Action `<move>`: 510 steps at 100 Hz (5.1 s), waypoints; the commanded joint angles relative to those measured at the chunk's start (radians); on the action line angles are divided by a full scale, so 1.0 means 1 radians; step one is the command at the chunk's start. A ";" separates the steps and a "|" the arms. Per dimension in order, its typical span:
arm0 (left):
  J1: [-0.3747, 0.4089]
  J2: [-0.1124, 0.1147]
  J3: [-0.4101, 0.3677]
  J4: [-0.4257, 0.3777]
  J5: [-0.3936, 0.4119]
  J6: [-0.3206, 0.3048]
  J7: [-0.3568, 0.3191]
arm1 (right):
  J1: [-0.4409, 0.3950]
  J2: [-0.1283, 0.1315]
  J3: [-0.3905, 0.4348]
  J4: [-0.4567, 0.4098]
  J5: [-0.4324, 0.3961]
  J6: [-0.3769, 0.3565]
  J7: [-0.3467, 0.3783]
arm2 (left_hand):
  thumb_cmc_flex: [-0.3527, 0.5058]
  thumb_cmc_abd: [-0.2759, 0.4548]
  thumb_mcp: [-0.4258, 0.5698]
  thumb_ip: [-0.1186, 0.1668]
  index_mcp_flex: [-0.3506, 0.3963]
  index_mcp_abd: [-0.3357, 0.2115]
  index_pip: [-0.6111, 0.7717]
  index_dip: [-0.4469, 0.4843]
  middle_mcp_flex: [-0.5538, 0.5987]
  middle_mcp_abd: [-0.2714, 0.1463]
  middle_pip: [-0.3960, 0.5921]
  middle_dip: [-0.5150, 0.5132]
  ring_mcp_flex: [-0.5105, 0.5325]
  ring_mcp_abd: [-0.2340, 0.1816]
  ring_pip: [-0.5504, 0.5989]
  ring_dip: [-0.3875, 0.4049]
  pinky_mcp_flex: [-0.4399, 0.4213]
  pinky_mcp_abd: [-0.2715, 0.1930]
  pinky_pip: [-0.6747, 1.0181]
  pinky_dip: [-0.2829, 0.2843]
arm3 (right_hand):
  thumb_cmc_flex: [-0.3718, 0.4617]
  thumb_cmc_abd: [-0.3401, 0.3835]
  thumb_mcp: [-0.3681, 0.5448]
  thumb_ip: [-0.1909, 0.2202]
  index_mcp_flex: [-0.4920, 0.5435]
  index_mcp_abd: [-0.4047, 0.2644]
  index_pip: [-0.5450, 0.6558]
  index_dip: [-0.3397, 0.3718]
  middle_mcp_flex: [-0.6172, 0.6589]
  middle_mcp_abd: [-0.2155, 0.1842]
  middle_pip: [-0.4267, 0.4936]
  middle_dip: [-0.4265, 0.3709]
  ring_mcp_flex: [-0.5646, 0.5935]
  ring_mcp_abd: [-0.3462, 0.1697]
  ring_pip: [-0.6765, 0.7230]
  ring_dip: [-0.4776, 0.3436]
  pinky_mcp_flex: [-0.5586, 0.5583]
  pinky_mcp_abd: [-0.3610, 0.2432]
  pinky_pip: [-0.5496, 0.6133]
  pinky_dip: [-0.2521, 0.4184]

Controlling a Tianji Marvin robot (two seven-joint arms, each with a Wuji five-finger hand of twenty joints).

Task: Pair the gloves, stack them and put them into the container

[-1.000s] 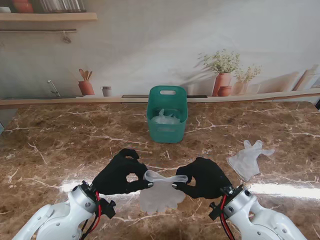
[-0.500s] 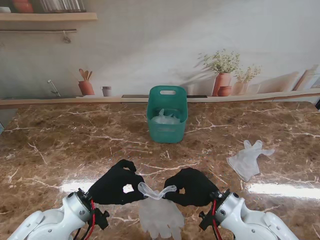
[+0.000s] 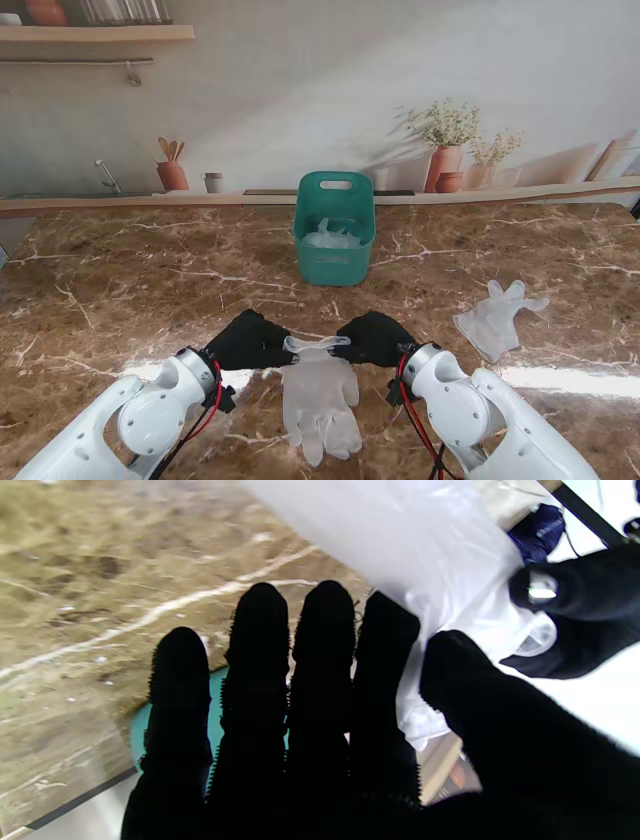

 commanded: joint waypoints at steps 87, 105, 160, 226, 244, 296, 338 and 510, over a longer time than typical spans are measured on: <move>-0.319 -0.095 0.289 0.361 0.006 0.197 0.213 | 0.252 -0.031 -0.177 0.334 -0.225 0.160 -0.245 | -0.138 0.109 0.079 0.051 -0.257 0.088 -0.464 -0.181 -0.509 0.009 -0.208 -0.186 -0.375 -0.082 -0.377 -0.353 -0.062 -0.097 -0.165 -0.242 | -0.098 -0.132 0.026 0.017 -0.193 0.032 -0.157 -0.326 -0.141 -0.006 -0.156 -0.165 -0.101 -0.024 -0.222 -0.122 -0.048 -0.048 -0.077 -0.052; -0.302 -0.080 0.271 0.326 0.025 0.212 0.175 | 0.208 -0.014 -0.132 0.280 -0.298 0.197 -0.217 | -0.154 0.129 0.016 0.063 -0.395 0.121 -0.611 -0.236 -0.782 -0.008 -0.240 -0.265 -0.562 -0.124 -0.482 -0.457 -0.060 -0.162 -0.421 -0.343 | -0.165 -0.092 -0.081 0.116 -0.523 0.156 -0.574 -0.287 -0.512 0.007 -0.327 -0.306 -0.384 -0.022 -0.460 -0.228 -0.249 -0.099 -0.305 -0.085; -0.106 -0.059 0.102 0.095 0.116 0.175 0.227 | 0.008 0.015 0.225 0.101 -0.609 0.317 -0.270 | -0.130 0.189 -0.233 0.088 -0.443 0.100 -0.704 -0.290 -0.873 -0.039 -0.267 -0.290 -0.625 -0.193 -0.527 -0.541 -0.043 -0.248 -0.660 -0.344 | -0.140 -0.078 -0.057 0.135 -0.510 0.151 -0.546 -0.312 -0.505 0.021 -0.328 -0.382 -0.365 -0.019 -0.507 -0.274 -0.203 -0.094 -0.339 -0.074; -0.054 -0.049 0.039 -0.009 0.125 0.169 0.189 | 0.166 0.031 0.251 0.335 -0.662 0.684 -0.139 | -0.110 0.179 -0.207 0.086 -0.404 0.102 -0.672 -0.273 -0.856 -0.042 -0.268 -0.289 -0.610 -0.199 -0.530 -0.543 -0.042 -0.242 -0.633 -0.345 | 0.026 -0.233 0.030 0.100 -0.607 0.236 -0.573 -0.345 -0.657 0.066 -0.352 -0.430 -0.446 -0.010 -0.532 -0.299 -0.222 -0.099 -0.326 -0.067; -0.051 -0.047 0.043 -0.016 0.126 0.165 0.180 | 0.131 0.009 0.207 0.328 -0.605 0.837 -0.210 | -0.111 0.180 -0.201 0.086 -0.402 0.103 -0.668 -0.271 -0.853 -0.039 -0.267 -0.289 -0.610 -0.199 -0.530 -0.543 -0.044 -0.241 -0.636 -0.349 | -0.052 -0.252 -0.060 0.091 -0.485 0.200 -0.376 -0.136 -0.530 0.036 -0.097 -0.162 -0.351 -0.010 -0.241 -0.094 -0.124 -0.115 -0.081 0.063; -0.054 -0.044 0.042 -0.026 0.127 0.152 0.169 | 0.104 0.035 0.152 0.269 -0.617 0.964 0.077 | -0.121 0.177 -0.193 0.083 -0.391 0.099 -0.657 -0.264 -0.847 -0.044 -0.266 -0.288 -0.602 -0.205 -0.530 -0.545 -0.045 -0.242 -0.643 -0.352 | -0.120 -0.206 -0.312 0.139 -0.464 0.289 -0.559 -0.290 -0.471 0.037 -0.027 0.010 -0.345 -0.007 -0.131 0.018 -0.130 -0.105 -0.053 0.080; -0.058 -0.046 0.047 -0.029 0.121 0.154 0.171 | 0.163 0.036 0.062 0.359 -0.522 0.954 0.040 | -0.123 0.185 -0.193 0.082 -0.377 0.095 -0.645 -0.258 -0.841 -0.042 -0.267 -0.288 -0.597 -0.204 -0.529 -0.545 -0.042 -0.242 -0.643 -0.352 | 0.031 -0.236 -0.380 0.145 -0.318 0.118 -0.332 -0.094 -0.559 -0.002 -0.026 0.118 -0.515 -0.039 -0.086 0.082 -0.238 -0.121 -0.135 0.114; -0.053 -0.048 0.068 0.068 0.339 -0.131 0.444 | -0.074 -0.081 0.208 -0.290 0.164 0.527 -0.167 | -0.183 -0.034 0.139 0.054 -0.574 -0.123 -0.729 -0.304 -0.949 -0.035 -0.290 -0.303 -0.674 -0.162 -0.529 -0.489 -0.080 -0.156 -0.597 -0.167 | 0.198 -0.428 0.147 -0.054 -0.184 -0.038 0.085 -0.126 0.178 -0.003 -0.054 -0.159 0.237 -0.017 -0.019 -0.052 0.380 -0.071 0.361 -0.053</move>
